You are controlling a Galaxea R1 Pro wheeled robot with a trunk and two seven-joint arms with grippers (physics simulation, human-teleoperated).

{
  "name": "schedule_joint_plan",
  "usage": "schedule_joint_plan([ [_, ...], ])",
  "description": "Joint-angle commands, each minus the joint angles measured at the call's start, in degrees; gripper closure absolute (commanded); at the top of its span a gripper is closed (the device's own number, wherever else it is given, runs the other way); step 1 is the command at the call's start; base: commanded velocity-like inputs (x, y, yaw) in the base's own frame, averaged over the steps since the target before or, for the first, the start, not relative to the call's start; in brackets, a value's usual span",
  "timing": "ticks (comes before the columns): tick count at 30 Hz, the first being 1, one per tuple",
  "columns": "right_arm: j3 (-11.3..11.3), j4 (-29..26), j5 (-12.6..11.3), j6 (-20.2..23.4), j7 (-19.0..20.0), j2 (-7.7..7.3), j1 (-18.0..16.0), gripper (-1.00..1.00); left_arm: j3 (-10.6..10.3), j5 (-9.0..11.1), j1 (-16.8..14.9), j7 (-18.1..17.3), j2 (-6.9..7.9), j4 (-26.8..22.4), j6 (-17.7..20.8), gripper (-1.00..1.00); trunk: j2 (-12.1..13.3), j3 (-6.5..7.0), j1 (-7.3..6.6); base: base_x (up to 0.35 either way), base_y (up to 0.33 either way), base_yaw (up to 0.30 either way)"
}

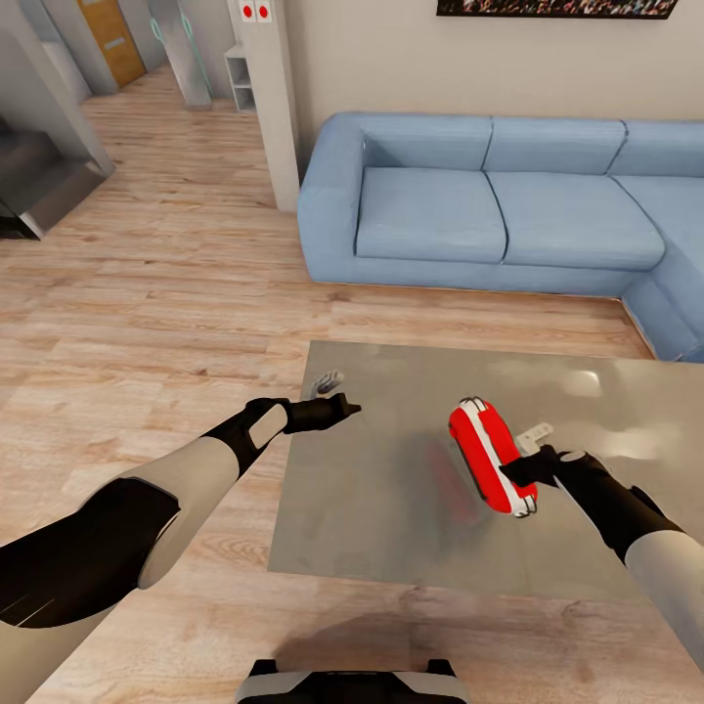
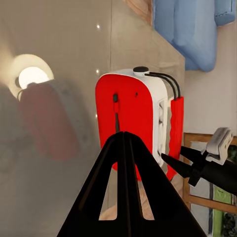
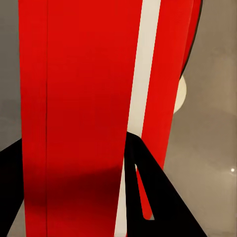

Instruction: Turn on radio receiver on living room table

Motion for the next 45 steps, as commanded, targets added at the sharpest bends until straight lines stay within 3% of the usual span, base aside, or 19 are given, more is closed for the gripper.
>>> schedule_joint_plan([
  [1,0.0,0.01,-0.03,-0.05,-0.02,0.0,-0.02,1.0,0.0,0.01,0.0,0.0,0.0,0.01,0.0,1.0,-0.01,0.0,0.0,0.0,0.0,0.0],
  [45,0.0,0.22,-0.11,0.2,-0.49,0.07,-0.02,1.0,0.01,0.12,0.0,-0.08,0.0,0.24,-0.13,1.0,-0.01,0.0,0.0,0.0,0.0,0.0],
])
